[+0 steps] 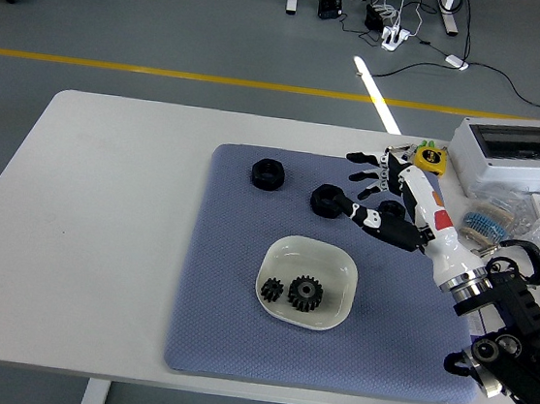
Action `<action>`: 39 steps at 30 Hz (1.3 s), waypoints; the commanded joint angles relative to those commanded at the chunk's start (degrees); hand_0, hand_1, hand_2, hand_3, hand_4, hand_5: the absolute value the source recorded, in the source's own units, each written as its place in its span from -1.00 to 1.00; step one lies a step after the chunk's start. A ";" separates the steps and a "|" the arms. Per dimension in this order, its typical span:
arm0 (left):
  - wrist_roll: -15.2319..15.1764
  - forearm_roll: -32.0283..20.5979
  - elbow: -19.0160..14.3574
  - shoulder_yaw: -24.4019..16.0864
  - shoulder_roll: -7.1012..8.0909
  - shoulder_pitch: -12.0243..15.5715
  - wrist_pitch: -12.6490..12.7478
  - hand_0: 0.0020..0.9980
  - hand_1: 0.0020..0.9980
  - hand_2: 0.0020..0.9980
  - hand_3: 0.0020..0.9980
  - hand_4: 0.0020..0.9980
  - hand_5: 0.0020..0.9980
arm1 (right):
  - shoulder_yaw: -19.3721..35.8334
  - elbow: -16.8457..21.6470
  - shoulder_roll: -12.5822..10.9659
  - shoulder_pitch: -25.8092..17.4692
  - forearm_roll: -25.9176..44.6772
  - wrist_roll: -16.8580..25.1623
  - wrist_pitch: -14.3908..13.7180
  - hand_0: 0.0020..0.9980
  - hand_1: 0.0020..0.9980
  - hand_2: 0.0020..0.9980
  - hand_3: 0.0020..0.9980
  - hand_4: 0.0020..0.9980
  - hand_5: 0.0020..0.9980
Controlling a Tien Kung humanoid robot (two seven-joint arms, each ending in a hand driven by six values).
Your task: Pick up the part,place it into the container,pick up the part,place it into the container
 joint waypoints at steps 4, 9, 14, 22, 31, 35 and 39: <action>-0.02 -0.10 -0.01 0.24 0.05 -0.30 -0.18 0.33 0.07 0.12 0.12 0.27 0.23 | 0.81 -0.57 -0.78 -1.11 9.68 0.10 -0.16 0.08 0.26 0.50 0.46 1.00 0.41; -0.39 -0.70 0.03 0.82 0.05 -0.58 -0.16 0.33 0.07 0.12 0.13 0.26 0.22 | 0.85 -0.52 -1.28 -2.80 21.60 2.64 1.48 0.18 0.33 0.52 0.52 1.00 0.49; -0.41 -0.42 0.04 0.70 0.02 -0.75 -0.25 0.33 0.07 0.13 0.12 0.26 0.22 | 0.22 0.40 -1.01 -3.63 33.87 4.06 2.44 0.27 0.40 0.54 0.58 1.00 0.54; -0.74 -1.23 0.09 1.21 0.05 -1.04 -0.01 0.33 0.07 0.13 0.12 0.26 0.22 | 1.11 1.48 -0.73 -4.42 47.62 5.70 2.74 0.39 0.46 0.56 0.61 1.00 0.60; -1.02 -1.89 0.11 1.58 0.01 -1.49 0.34 0.33 0.07 0.13 0.13 0.26 0.22 | 2.03 0.95 0.08 -4.68 46.30 6.56 5.57 0.51 0.53 0.62 0.75 1.00 0.71; -1.12 -2.13 0.11 1.71 -0.04 -1.61 0.47 0.32 0.07 0.14 0.12 0.26 0.22 | 2.64 0.77 0.03 -4.81 44.42 6.05 4.98 0.68 0.61 0.68 0.82 1.00 0.87; -1.16 -2.17 0.11 1.74 -0.06 -1.64 0.50 0.32 0.07 0.14 0.12 0.27 0.23 | 3.07 0.47 0.02 -4.94 43.61 5.86 4.40 0.73 0.64 0.70 0.82 1.00 0.85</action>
